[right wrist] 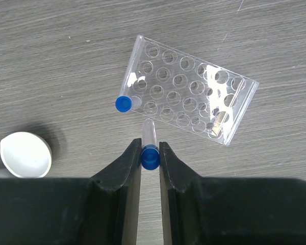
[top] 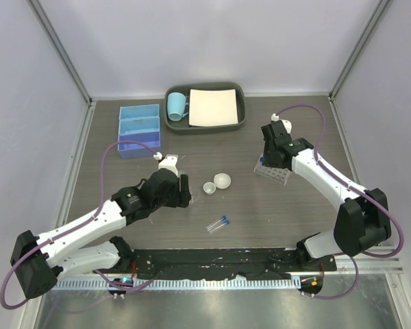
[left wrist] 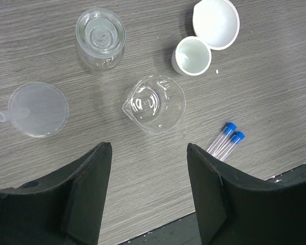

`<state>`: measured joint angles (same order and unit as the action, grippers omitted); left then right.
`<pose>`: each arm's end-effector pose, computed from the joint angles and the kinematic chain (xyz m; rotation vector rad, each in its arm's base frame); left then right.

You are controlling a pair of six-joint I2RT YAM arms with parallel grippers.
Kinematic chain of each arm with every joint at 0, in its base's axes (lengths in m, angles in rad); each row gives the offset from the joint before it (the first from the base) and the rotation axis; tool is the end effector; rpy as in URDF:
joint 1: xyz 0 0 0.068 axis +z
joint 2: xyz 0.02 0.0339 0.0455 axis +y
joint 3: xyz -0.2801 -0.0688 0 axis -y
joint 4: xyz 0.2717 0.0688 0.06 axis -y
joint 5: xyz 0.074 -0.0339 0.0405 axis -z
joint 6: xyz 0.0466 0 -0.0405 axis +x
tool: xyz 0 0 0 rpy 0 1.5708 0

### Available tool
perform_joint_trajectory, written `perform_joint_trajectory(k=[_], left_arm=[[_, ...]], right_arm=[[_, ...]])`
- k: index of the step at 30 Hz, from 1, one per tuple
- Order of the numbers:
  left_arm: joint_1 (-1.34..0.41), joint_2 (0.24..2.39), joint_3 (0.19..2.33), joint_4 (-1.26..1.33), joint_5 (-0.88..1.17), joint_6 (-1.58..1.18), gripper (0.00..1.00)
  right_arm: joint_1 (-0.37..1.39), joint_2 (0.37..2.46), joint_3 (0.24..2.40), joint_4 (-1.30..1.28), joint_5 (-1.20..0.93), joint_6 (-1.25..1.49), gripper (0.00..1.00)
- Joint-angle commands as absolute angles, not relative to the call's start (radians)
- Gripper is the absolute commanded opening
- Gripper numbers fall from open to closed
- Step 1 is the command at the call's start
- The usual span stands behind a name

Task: Organize the chemistry lab equipment

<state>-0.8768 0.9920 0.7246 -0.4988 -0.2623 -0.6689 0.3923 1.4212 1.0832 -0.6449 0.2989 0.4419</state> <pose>0.1567 -0.1694 0.2515 0.1126 2.3506 -0.4761 0.3011 0.1097 0.2583 0.1751 2.4844 -0.0374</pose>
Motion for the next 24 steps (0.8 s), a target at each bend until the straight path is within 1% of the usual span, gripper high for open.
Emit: perform_joint_trajectory(k=[1, 10, 24], left_arm=[[-0.884, 0.977, 0.718, -0.465, -0.281, -0.663, 0.64], [-0.894, 0.976, 0.719, -0.472, -0.291, -0.661, 0.64], [-0.9, 0.988, 0.727, -0.474, -0.293, -0.658, 0.63]], right_arm=[[0.39, 1.428, 1.074, -0.615, 0.313, 0.425, 0.01], [0.39, 1.439, 1.054, -0.588, 0.333, 0.414, 0.01], [0.39, 1.419, 1.086, -0.601, 0.305, 0.414, 0.01]])
